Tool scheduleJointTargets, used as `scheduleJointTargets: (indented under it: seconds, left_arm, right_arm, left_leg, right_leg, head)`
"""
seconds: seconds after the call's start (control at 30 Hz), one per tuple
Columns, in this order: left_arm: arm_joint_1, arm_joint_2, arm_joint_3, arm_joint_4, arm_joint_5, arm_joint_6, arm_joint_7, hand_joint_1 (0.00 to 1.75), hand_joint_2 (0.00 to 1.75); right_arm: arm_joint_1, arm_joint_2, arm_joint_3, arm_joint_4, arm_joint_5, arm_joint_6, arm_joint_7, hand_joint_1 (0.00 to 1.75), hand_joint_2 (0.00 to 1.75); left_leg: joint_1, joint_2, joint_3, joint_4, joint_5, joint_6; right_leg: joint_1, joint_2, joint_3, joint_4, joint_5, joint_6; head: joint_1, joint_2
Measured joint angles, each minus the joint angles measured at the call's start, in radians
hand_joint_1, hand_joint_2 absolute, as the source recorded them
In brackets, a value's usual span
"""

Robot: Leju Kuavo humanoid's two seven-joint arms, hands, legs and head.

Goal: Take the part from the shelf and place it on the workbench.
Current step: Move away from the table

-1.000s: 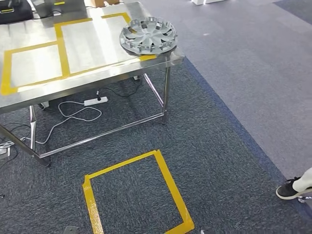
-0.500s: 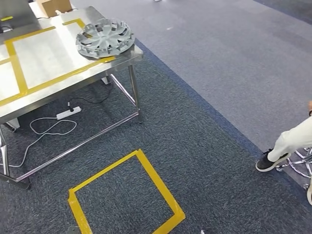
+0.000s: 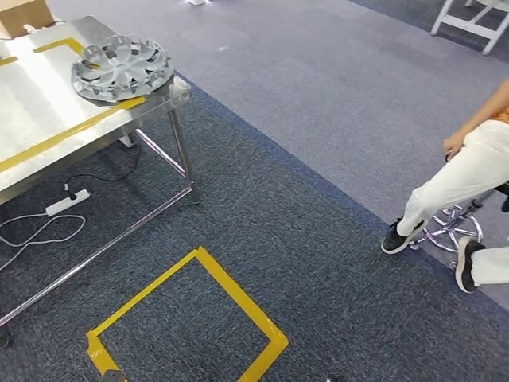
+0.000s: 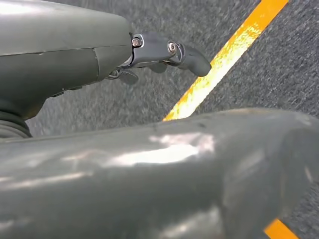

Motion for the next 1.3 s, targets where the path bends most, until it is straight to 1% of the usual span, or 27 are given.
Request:
scheduleJointTargets:
  seconds: [0.03, 0.07, 0.1, 0.13, 0.2, 0.23, 0.27, 0.33, 0.4, 0.47, 0.53, 0.57, 0.6, 0.63, 0.7, 0.77, 0.83, 0.87, 0.9, 0.93, 1.0, 1.07, 1.1, 1.13, 1.2, 1.23, 1.3]
  left_arm:
    - [0.001, 0.000, 0.000, 0.000, 0.000, 0.000, 0.000, 0.00, 0.00]
    - [0.000, 0.000, 0.000, 0.000, 0.000, -0.001, 0.000, 0.00, 0.00]
    - [-0.001, -0.001, 0.000, 0.000, 0.000, -0.002, 0.000, 0.00, 0.00]
    - [-0.002, -0.001, 0.000, 0.000, 0.000, -0.004, 0.000, 0.00, 0.00]
    - [-0.003, -0.001, 0.000, 0.000, 0.000, -0.008, 0.001, 0.00, 0.00]
    - [-0.003, -0.001, 0.000, 0.000, 0.000, -0.009, 0.002, 0.00, 0.00]
    - [-0.003, 0.000, 0.000, 0.000, -0.001, -0.010, 0.003, 0.00, 0.00]
    - [-0.006, 0.000, 0.000, 0.000, -0.007, -0.011, 0.008, 0.00, 0.00]
    - [-0.009, 0.001, 0.000, 0.000, -0.014, -0.011, 0.011, 0.00, 0.00]
    - [-0.007, 0.001, 0.001, 0.000, -0.017, -0.012, 0.013, 0.00, 0.00]
    - [-0.002, 0.002, 0.000, 0.000, -0.018, -0.012, 0.013, 0.00, 0.00]
    - [0.000, 0.002, 0.000, 0.000, -0.018, -0.012, 0.013, 0.00, 0.00]
    - [0.000, 0.003, 0.000, 0.000, -0.019, -0.012, 0.013, 0.00, 0.00]
    - [-0.001, 0.005, 0.000, 0.000, -0.020, -0.012, 0.012, 0.00, 0.00]
    - [-0.002, 0.007, 0.000, 0.000, -0.024, -0.012, 0.009, 0.00, 0.00]
    - [-0.003, 0.008, 0.000, 0.001, -0.027, -0.012, 0.004, 0.00, 0.00]
    - [-0.005, 0.008, 0.000, 0.001, -0.029, -0.012, 0.001, 0.00, 0.00]
    - [-0.006, 0.007, 0.000, 0.001, -0.029, -0.012, 0.001, 0.00, 0.00]
    - [-0.006, 0.006, 0.000, 0.001, -0.029, -0.012, 0.001, 0.00, 0.00]
    - [-0.005, 0.006, 0.000, 0.001, -0.029, -0.012, 0.001, 0.00, 0.00]
    - [-0.002, 0.007, 0.000, 0.001, -0.027, -0.012, 0.004, 0.00, 0.00]
    - [0.000, 0.008, 0.001, 0.001, -0.027, -0.013, 0.008, 0.00, 0.00]
    - [-0.001, 0.008, 0.001, 0.001, -0.027, -0.013, 0.009, 0.00, 0.00]
    - [-0.002, 0.007, 0.001, 0.001, -0.028, -0.013, 0.010, 0.00, 0.00]
    - [-0.003, 0.007, 0.001, 0.001, -0.029, -0.014, 0.011, 0.00, 0.00]
    - [-0.003, 0.007, 0.001, 0.001, -0.029, -0.014, 0.012, 0.00, 0.00]
    - [-0.004, 0.009, 0.001, 0.001, -0.029, -0.016, 0.012, 0.00, 0.00]
  right_arm:
    - [0.000, 0.000, 0.000, 0.000, 0.000, 0.000, 0.000, 0.00, 0.00]
    - [0.001, 0.000, 0.000, 0.000, 0.000, 0.000, 0.000, 0.00, 0.00]
    - [0.003, 0.000, 0.000, 0.000, 0.000, 0.001, 0.000, 0.00, 0.00]
    - [0.005, 0.000, 0.000, 0.000, 0.000, 0.002, 0.000, 0.00, 0.00]
    - [0.002, 0.000, -0.001, 0.000, 0.000, 0.004, 0.000, 0.00, 0.00]
    - [-0.001, 0.000, -0.001, 0.000, 0.000, 0.005, -0.001, 0.00, 0.00]
    - [-0.003, 0.000, -0.001, 0.000, 0.000, 0.006, -0.001, 0.00, 0.00]
    - [-0.001, -0.001, -0.001, 0.000, 0.000, 0.007, -0.001, 0.00, 0.00]
    - [0.002, -0.001, -0.002, 0.000, 0.000, 0.008, -0.001, 0.00, 0.00]
    - [0.000, -0.001, -0.003, 0.000, 0.000, 0.009, -0.002, 0.00, 0.00]
    - [-0.002, -0.001, -0.003, 0.000, 0.000, 0.012, -0.002, 0.00, 0.00]
    - [-0.001, -0.001, -0.004, 0.000, 0.000, 0.013, -0.002, 0.00, 0.00]
    - [0.001, -0.001, -0.005, 0.000, 0.000, 0.014, -0.002, 0.00, 0.00]
    - [0.002, -0.001, -0.006, 0.000, 0.000, 0.015, -0.003, 0.00, 0.00]
    - [0.002, -0.001, -0.008, 0.000, 0.000, 0.017, -0.004, 0.00, 0.00]
    - [0.000, -0.001, -0.009, 0.000, 0.000, 0.019, -0.004, 0.00, 0.00]
    - [0.001, -0.002, -0.009, 0.000, 0.000, 0.019, -0.005, 0.00, 0.00]
    - [0.003, -0.002, -0.009, 0.000, 0.000, 0.019, -0.005, 0.00, 0.00]
    - [0.005, -0.002, -0.010, 0.000, 0.000, 0.019, -0.005, 0.00, 0.00]
    - [0.004, -0.003, -0.010, 0.000, 0.000, 0.020, -0.006, 0.00, 0.00]
    - [-0.001, -0.003, -0.013, 0.000, 0.000, 0.020, -0.007, 0.00, 0.00]
    - [-0.002, -0.003, -0.015, 0.000, 0.000, 0.022, -0.007, 0.00, 0.00]
    - [0.000, -0.004, -0.015, 0.000, 0.000, 0.022, -0.007, 0.00, 0.00]
    - [0.002, -0.004, -0.016, 0.000, 0.000, 0.023, -0.006, 0.00, 0.00]
    - [0.002, -0.006, -0.017, 0.000, 0.000, 0.024, -0.005, 0.00, 0.00]
    - [-0.001, -0.006, -0.017, 0.000, 0.000, 0.024, -0.004, 0.00, 0.00]
    - [-0.004, -0.006, -0.019, 0.000, 0.000, 0.025, -0.001, 0.00, 0.00]
  left_leg:
    - [-0.001, 0.016, -0.001, 0.000, 0.000, 0.000]
    - [-0.001, 0.031, -0.001, 0.000, 0.000, 0.000]
    - [-0.001, 0.044, -0.001, 0.000, 0.000, 0.000]
    - [-0.001, 0.056, 0.000, 0.000, -0.001, -0.001]
    - [-0.005, 0.078, 0.003, 0.003, -0.005, -0.007]
    - [-0.008, 0.088, 0.004, 0.004, -0.006, -0.012]
    - [-0.012, 0.098, 0.004, 0.006, -0.007, -0.017]
    - [-0.013, 0.116, 0.006, 0.007, -0.009, -0.026]
    - [-0.008, 0.086, 0.000, 0.030, -0.033, -0.038]
    - [-0.004, 0.027, -0.038, 0.131, -0.098, -0.044]
    - [-0.003, 0.003, -0.093, 0.260, -0.153, -0.043]
    - [-0.003, 0.000, -0.106, 0.289, -0.154, -0.041]
    - [-0.004, -0.003, -0.103, 0.281, -0.136, -0.038]
    - [-0.004, -0.009, -0.084, 0.234, -0.100, -0.034]
    - [-0.002, -0.055, -0.031, 0.104, -0.029, -0.025]
    - [-0.001, -0.096, -0.003, 0.030, -0.010, -0.022]
    - [-0.002, -0.090, 0.000, 0.017, -0.013, -0.019]
    - [-0.001, -0.078, 0.001, 0.014, -0.009, -0.015]
    - [0.000, -0.065, 0.002, 0.009, -0.006, -0.010]
    - [0.002, -0.049, 0.003, 0.005, -0.003, -0.005]
    - [0.000, -0.016, 0.002, 0.003, -0.003, -0.001]
    - [-0.001, 0.017, 0.001, 0.003, -0.003, -0.001]
    - [-0.001, 0.031, 0.001, 0.003, -0.004, -0.001]
    - [-0.001, 0.044, 0.002, 0.003, -0.005, -0.003]
    - [-0.002, 0.067, 0.005, 0.004, -0.008, -0.008]
    - [-0.005, 0.077, 0.007, 0.005, -0.011, -0.014]
    - [-0.010, 0.097, 0.009, 0.007, -0.013, -0.023]
  right_leg:
    - [-0.002, -0.005, -0.022, 0.053, -0.019, 0.002]
    - [-0.003, -0.007, -0.027, 0.074, -0.019, 0.004]
    - [-0.004, -0.012, -0.010, 0.052, -0.001, 0.005]
    - [-0.004, -0.022, 0.024, -0.005, 0.028, 0.004]
    - [-0.001, -0.067, 0.104, -0.145, 0.074, -0.002]
    - [0.002, -0.083, 0.128, -0.188, 0.083, -0.007]
    - [0.005, -0.091, 0.138, -0.207, 0.084, -0.012]
    - [0.007, -0.072, 0.133, -0.209, 0.086, -0.024]
    - [0.004, -0.051, 0.130, -0.212, 0.092, -0.037]
    - [0.001, -0.027, 0.129, -0.214, 0.098, -0.049]
    - [0.003, 0.003, 0.126, -0.214, 0.101, -0.054]
    - [0.005, 0.018, 0.126, -0.213, 0.101, -0.055]
    - [0.006, 0.033, 0.126, -0.213, 0.102, -0.055]
    - [0.007, 0.048, 0.127, -0.211, 0.102, -0.055]
    - [0.008, 0.075, 0.125, -0.206, 0.103, -0.052]
    - [0.006, 0.099, 0.114, -0.199, 0.106, -0.044]
    - [0.001, 0.120, 0.100, -0.200, 0.112, -0.029]
    - [0.001, 0.114, 0.094, -0.199, 0.112, -0.023]
    - [0.002, 0.093, 0.085, -0.187, 0.104, -0.018]
    - [0.004, 0.064, 0.067, -0.155, 0.084, -0.013]
    - [0.003, 0.010, 0.011, -0.037, 0.021, -0.006]
    - [-0.001, -0.004, -0.035, 0.069, -0.017, 0.001]
    - [-0.003, -0.008, -0.034, 0.074, -0.010, 0.004]
    - [-0.006, -0.015, -0.010, 0.037, 0.014, 0.006]
    - [-0.005, -0.055, 0.069, -0.101, 0.068, 0.006]
    - [-0.003, -0.073, 0.102, -0.158, 0.084, 0.000]
    - [0.004, -0.087, 0.123, -0.200, 0.086, -0.013]
  head:
    - [0.000, 0.000]
    - [0.000, 0.000]
    - [0.000, 0.000]
    - [0.000, 0.000]
    - [0.001, 0.000]
    - [0.001, 0.000]
    - [0.000, 0.000]
    - [0.000, 0.000]
    - [-0.002, 0.000]
    - [-0.006, 0.000]
    - [-0.007, 0.000]
    - [-0.007, 0.000]
    - [-0.007, 0.000]
    - [-0.007, 0.000]
    - [-0.007, 0.000]
    - [-0.006, 0.000]
    - [-0.006, 0.000]
    - [-0.006, 0.000]
    - [-0.003, 0.000]
    - [0.000, 0.000]
    - [0.005, 0.000]
    - [0.005, 0.000]
    - [0.005, 0.000]
    - [0.005, 0.000]
    - [0.006, 0.000]
    - [0.005, 0.000]
    - [0.004, 0.000]
